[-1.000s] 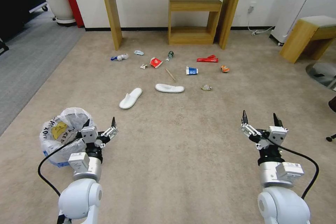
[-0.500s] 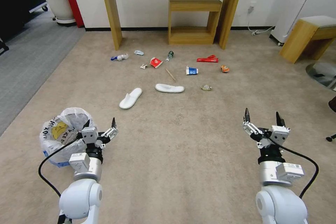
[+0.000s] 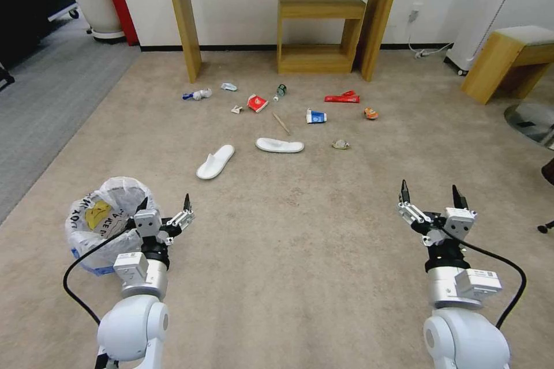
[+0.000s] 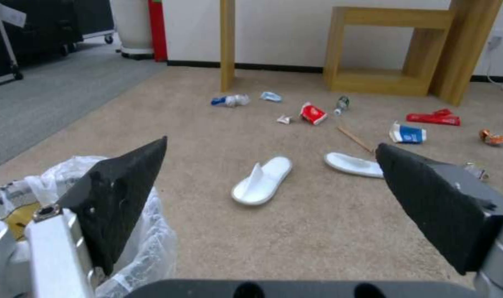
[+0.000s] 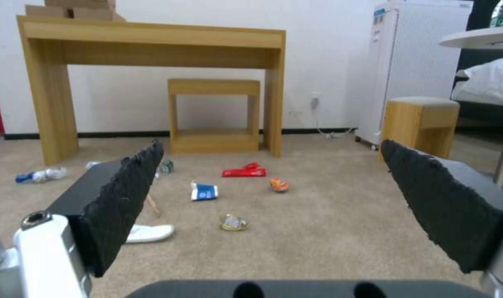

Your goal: Pick up the trash bin and place the garbage on the floor into it.

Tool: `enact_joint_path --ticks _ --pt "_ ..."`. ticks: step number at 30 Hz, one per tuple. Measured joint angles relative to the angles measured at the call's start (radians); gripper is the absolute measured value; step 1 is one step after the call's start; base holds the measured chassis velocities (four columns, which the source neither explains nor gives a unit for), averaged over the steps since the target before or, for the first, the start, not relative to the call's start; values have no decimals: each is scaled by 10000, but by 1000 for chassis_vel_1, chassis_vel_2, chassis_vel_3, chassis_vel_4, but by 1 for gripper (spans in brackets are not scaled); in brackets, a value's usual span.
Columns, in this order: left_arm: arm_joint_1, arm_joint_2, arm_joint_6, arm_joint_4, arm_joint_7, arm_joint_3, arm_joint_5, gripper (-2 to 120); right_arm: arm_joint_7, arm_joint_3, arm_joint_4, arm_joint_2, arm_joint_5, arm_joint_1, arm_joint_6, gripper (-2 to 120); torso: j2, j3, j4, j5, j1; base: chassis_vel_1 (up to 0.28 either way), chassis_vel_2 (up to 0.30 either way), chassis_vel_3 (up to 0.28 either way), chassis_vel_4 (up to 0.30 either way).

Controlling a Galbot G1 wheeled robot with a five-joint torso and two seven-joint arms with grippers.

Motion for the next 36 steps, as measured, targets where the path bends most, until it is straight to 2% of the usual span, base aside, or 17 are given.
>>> enact_joint_path --ticks 9,22,23,25,28,31,32,36 --pt "-1 -34 -28 52 1 -13 25 100 -35 21 -11 -7 -33 -10 34 100 0 0 1 1 0 78 99 -88 -82" --pt "238 -46 -31 110 -20 -73 195 100 116 127 -22 -215 132 96 199 100 0 0 0 -5 0 247 244 -257 -243" --pt "239 -53 -30 95 -26 -81 191 100 118 115 -52 -217 132 116 229 100 0 -1 0 10 0 328 306 -334 -320" --pt "239 -57 -30 84 -32 -83 187 100 110 108 -64 -205 125 144 268 100 0 -2 1 -2 0 315 351 -334 -320" --pt "247 -29 -25 84 -51 -122 166 100 -7 87 -145 -169 89 188 444 100 -1 0 2 4 0 335 337 -350 -356" --pt "247 38 -18 83 -84 -194 101 100 -34 61 -258 -146 54 219 728 100 0 0 5 -9 1 312 329 -292 -294" --pt "244 70 -15 83 -124 -223 69 100 -31 63 -300 -128 43 231 843 100 0 -1 3 1 -1 281 216 -233 -265" --pt "239 102 -7 92 -153 -242 20 100 -22 60 -335 -102 49 238 1023 100 0 -1 4 -2 0 175 139 -128 -137"
